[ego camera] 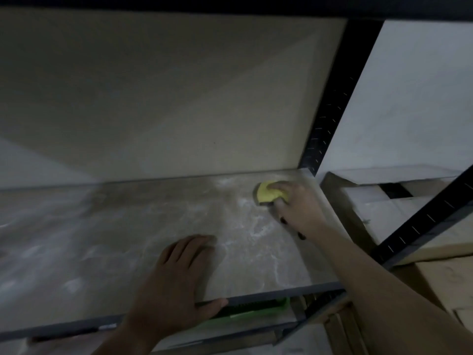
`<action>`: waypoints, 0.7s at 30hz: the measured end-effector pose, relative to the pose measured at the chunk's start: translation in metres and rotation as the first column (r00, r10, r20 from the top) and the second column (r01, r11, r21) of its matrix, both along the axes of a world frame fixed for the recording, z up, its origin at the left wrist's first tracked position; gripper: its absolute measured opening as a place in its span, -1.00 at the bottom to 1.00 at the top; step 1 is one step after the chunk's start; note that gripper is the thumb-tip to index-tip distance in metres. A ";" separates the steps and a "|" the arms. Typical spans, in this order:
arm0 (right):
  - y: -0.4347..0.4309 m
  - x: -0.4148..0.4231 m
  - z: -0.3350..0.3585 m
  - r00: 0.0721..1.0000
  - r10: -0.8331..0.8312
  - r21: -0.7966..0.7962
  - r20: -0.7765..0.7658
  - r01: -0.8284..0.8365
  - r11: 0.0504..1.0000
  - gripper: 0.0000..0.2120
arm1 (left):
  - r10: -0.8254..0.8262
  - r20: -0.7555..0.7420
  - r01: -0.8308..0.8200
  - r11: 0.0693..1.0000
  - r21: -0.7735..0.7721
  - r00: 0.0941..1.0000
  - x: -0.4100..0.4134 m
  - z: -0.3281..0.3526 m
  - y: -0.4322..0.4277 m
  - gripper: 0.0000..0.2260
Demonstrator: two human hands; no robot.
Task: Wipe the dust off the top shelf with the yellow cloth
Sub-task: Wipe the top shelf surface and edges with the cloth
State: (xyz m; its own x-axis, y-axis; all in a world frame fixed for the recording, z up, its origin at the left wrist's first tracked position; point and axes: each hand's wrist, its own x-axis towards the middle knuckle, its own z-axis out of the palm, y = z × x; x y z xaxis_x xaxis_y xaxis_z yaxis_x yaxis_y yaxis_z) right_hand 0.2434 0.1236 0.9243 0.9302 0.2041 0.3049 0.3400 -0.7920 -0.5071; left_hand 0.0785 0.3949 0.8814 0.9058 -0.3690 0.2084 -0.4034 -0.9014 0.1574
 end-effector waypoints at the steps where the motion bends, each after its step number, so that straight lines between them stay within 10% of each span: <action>1: -0.005 0.010 0.002 0.997 -0.066 0.052 0.027 0.065 0.997 -0.67 | -0.006 0.011 0.006 1.000 -0.003 1.000 0.000 0.000 0.000 -0.24; 5: -0.018 0.049 -0.004 0.939 -0.318 0.001 -0.129 0.321 0.947 -0.63 | -0.004 0.023 0.004 1.000 0.009 1.000 0.001 -0.001 0.000 -0.24; 13: 0.015 0.017 -0.005 0.986 0.034 -0.056 -0.165 -0.043 0.997 -0.70 | 0.002 0.020 -0.002 1.000 0.004 1.000 0.000 -0.003 0.000 -0.24; 21: -0.004 0.054 -0.007 0.977 -0.210 -0.133 0.032 0.212 0.968 -0.66 | 0.004 0.007 -0.004 1.000 0.003 1.000 0.002 -0.002 0.000 -0.23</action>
State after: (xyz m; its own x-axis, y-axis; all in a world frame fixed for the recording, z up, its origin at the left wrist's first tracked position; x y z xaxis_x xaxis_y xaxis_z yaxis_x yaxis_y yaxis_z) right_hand 0.2979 0.1197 0.9176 0.9515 0.0441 0.3045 0.1657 -0.9073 -0.3864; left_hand 0.0807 0.3951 0.8794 0.9058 -0.3657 0.2140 -0.4005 -0.9037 0.1513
